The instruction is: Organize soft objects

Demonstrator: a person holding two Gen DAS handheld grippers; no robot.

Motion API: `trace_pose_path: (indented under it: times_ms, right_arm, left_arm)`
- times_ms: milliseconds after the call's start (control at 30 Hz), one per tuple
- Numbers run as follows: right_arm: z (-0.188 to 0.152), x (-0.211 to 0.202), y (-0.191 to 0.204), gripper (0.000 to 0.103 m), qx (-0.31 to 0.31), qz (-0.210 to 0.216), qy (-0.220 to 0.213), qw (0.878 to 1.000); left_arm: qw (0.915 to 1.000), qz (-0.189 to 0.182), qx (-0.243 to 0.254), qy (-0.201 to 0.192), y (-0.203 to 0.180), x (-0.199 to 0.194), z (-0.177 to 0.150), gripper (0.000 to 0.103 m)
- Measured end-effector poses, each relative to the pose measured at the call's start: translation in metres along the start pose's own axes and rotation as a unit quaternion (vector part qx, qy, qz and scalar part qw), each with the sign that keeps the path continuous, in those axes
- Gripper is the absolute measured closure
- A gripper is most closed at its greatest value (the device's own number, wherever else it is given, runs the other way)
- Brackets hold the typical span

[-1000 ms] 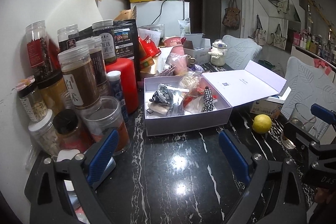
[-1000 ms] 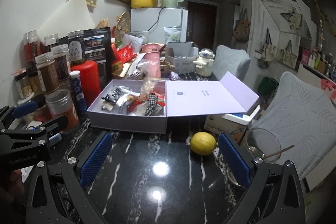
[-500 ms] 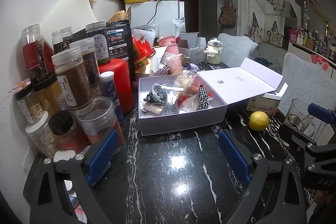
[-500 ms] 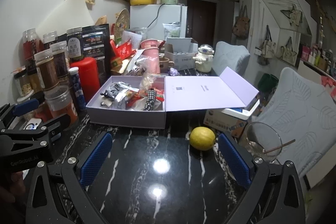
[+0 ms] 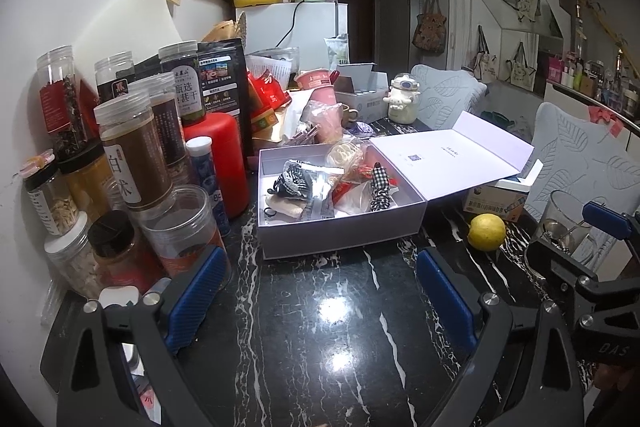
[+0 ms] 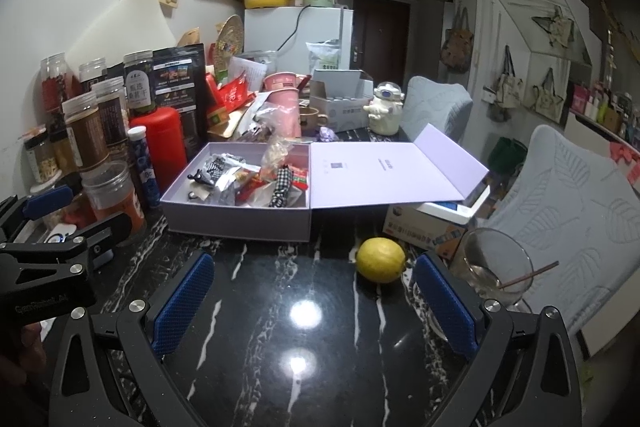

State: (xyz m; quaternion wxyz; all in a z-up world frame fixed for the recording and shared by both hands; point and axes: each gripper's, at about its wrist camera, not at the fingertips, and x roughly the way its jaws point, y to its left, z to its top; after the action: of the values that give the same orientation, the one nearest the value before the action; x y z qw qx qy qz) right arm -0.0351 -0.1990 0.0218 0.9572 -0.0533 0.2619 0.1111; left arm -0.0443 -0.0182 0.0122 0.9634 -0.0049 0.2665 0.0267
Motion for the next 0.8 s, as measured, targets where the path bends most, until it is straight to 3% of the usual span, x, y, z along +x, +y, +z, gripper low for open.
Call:
trace_pose_path:
  times_ms: [800]
  right_arm:
    - [-0.0026,0.0002,-0.0035,0.001,0.002,-0.007,0.009,1.000]
  left_arm:
    - [0.9997,-0.008,-0.009,0.023,0.0054,0.0041,-0.0036,0.006]
